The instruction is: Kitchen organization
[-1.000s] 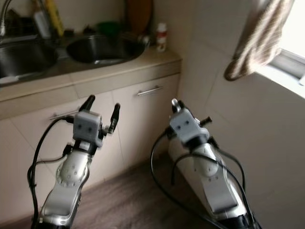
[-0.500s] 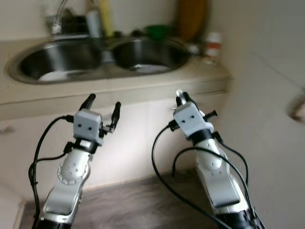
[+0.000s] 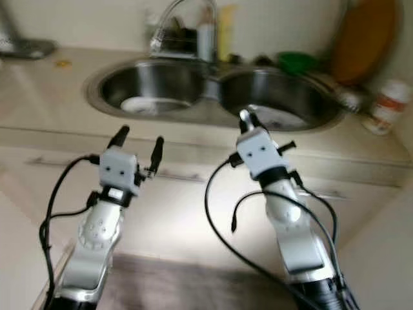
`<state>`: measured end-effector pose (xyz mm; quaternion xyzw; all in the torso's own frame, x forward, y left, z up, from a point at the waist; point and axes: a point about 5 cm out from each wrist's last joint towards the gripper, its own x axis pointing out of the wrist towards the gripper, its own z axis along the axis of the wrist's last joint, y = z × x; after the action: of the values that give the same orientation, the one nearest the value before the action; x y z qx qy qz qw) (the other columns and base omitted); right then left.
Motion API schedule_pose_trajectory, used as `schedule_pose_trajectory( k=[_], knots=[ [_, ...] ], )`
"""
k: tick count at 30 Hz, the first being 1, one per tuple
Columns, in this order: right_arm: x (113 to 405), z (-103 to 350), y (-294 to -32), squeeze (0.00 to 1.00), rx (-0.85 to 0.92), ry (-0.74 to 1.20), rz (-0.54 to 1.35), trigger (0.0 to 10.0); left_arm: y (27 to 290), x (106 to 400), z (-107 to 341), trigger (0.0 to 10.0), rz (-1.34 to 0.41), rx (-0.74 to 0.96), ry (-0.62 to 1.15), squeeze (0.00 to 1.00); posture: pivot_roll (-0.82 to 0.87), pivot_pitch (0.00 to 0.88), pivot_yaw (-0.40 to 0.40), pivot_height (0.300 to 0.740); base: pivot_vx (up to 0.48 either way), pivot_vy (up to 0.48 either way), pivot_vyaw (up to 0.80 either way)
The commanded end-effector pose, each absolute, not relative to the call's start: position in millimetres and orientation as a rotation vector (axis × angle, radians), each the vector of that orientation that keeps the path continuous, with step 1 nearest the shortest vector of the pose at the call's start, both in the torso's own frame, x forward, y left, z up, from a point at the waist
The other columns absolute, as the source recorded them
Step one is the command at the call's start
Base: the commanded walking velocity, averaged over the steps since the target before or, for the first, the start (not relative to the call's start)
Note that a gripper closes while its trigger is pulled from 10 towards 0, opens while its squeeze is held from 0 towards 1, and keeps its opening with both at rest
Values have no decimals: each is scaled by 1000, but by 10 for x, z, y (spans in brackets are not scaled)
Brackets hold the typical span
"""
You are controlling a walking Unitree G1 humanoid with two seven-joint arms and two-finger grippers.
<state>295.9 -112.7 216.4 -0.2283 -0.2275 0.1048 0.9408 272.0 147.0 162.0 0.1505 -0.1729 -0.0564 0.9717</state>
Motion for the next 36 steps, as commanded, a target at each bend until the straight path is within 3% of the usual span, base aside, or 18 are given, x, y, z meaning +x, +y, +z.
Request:
schedule_pose_trajectory(
  k=[1,3,4,12,18,25,36],
  knots=[
    [2996,2298,-1286,0,-451,-487,160,0,1370,2716,1655,10000,-142,285,-370,0,45,0,-50,740,285,0,800],
    [3008,2323,-1293,0,-446,-492,156,0,1368,2716,1656,10000,-142,285,-370,0,45,0,-50,740,285,0,800],
    [3056,2370,-1308,0,-415,-486,139,10000,1374,2718,1661,10000,-140,286,-372,0,51,0,-53,740,289,0,0],
    [3114,2342,-1346,0,-355,-445,106,10000,1394,2718,1669,10000,-134,290,-373,0,57,0,-56,740,283,0,0],
    [3143,2285,-1381,0,-355,-408,76,10000,1387,2716,1665,10000,-137,291,-370,0,55,0,-52,740,259,0,-800],
    [3178,2277,-1413,0,-363,-393,53,10000,1382,2723,1664,10000,-142,290,-369,0,57,0,-53,740,0,0,-646],
    [3210,2214,-1388,0,-377,-368,73,10000,1373,2722,1664,10000,-137,287,-372,0,61,0,-58,740,0,0,0]
  ],
)
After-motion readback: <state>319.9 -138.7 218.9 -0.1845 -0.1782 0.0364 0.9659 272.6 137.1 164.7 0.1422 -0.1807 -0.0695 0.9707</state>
